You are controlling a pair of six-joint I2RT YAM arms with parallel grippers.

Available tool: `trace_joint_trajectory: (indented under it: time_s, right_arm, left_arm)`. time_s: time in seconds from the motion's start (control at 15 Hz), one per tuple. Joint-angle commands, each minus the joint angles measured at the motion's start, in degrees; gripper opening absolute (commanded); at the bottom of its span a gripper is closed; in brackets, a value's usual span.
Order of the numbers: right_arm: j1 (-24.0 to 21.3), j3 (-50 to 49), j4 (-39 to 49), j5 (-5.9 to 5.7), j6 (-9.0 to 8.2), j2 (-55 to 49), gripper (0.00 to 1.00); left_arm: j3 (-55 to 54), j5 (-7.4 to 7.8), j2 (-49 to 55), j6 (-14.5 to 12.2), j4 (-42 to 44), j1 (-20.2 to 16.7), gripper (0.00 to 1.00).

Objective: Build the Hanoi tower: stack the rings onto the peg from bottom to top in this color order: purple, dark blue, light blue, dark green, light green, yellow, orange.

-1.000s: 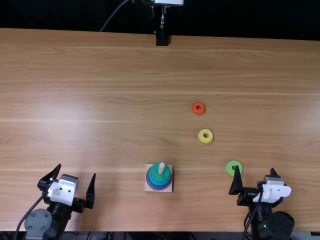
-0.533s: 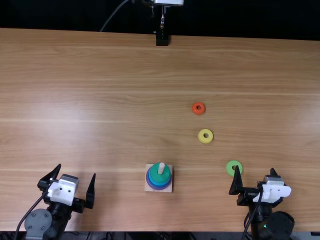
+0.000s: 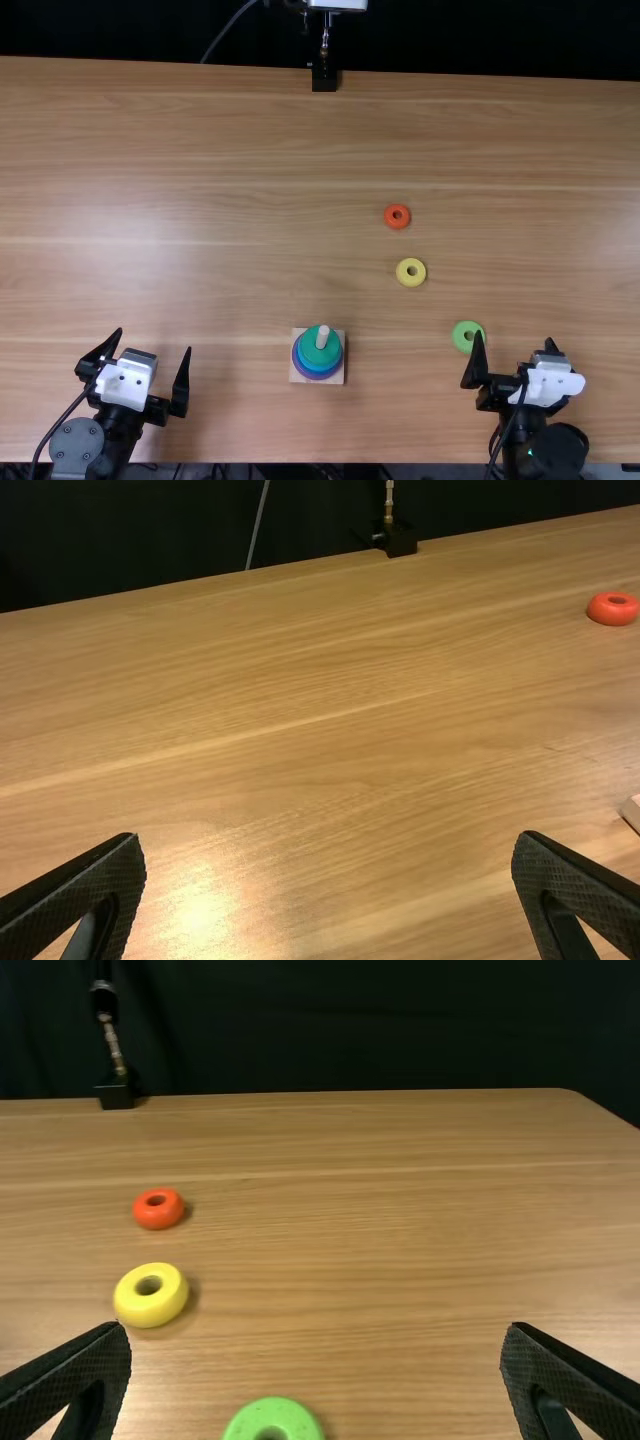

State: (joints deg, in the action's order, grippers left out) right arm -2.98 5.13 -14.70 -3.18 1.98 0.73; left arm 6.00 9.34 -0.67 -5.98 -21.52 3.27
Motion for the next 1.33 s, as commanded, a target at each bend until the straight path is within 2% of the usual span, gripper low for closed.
trace_joint_trajectory:
  time_s: [0.0,0.2,0.47,0.6,0.73,0.87,1.2,1.27]
  right_arm:
    - [0.8,4.1,-0.3,-5.57,-0.40,1.2,1.00]
    - [1.7,15.6,-0.9,-5.78,0.24,19.7,1.00]
    - [2.1,28.2,-0.6,-5.47,0.45,34.9,1.00]
    - [3.7,34.8,-1.6,-6.10,0.34,47.1,1.00]
    - [5.0,42.0,-13.4,-6.00,0.34,55.9,1.00]
    - [5.5,47.7,-25.0,-5.36,-0.19,64.3,1.00]
    - [5.5,52.5,-30.3,-5.26,-0.92,77.9,1.00]
    - [5.5,52.7,-30.4,-4.84,-3.35,79.8,1.00]
  left_arm:
    - [-6.0,0.57,0.7,-0.9,-4.5,-0.4,1.00]
    - [-6.0,0.57,0.7,-0.9,-4.5,-0.4,1.00]
    - [-6.0,0.57,0.7,-0.9,-4.5,-0.4,1.00]
    - [-6.0,0.57,0.7,-0.9,-4.5,-0.4,1.00]
    - [-6.0,0.57,0.7,-0.9,-4.5,-0.4,1.00]
    - [-6.0,0.57,0.7,-0.9,-4.5,-0.4,1.00]
    - [-6.0,0.57,0.7,-0.9,-4.5,-0.4,1.00]
    - [-6.0,0.57,0.7,-0.9,-4.5,-0.4,1.00]
